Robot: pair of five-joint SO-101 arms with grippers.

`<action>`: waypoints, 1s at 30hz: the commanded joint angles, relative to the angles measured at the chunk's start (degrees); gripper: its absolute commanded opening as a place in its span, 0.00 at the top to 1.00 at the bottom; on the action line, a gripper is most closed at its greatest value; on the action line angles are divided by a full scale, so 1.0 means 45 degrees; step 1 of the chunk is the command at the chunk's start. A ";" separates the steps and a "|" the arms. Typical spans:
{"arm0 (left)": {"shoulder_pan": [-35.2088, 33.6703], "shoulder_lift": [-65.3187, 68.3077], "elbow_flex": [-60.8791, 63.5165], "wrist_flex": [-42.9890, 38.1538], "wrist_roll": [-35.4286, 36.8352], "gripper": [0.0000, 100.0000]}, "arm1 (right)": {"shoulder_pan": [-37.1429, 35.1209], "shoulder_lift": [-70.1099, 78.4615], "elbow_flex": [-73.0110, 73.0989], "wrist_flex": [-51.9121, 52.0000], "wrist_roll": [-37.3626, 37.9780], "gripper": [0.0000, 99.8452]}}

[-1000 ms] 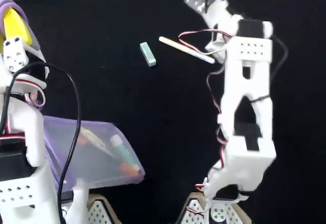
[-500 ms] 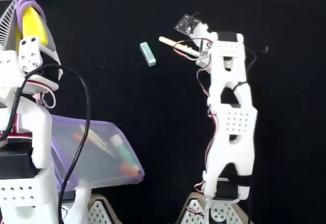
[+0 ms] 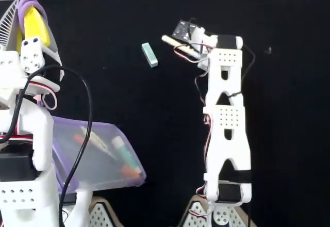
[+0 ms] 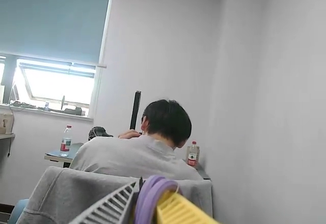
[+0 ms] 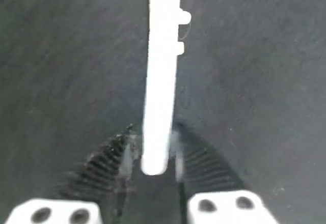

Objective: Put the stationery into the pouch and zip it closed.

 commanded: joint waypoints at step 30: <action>0.7199 0.4513 -0.5031 -0.0117 -0.2930 0.97 | 0.1407 -1.2376 -0.0889 0.3184 -0.8733 0.99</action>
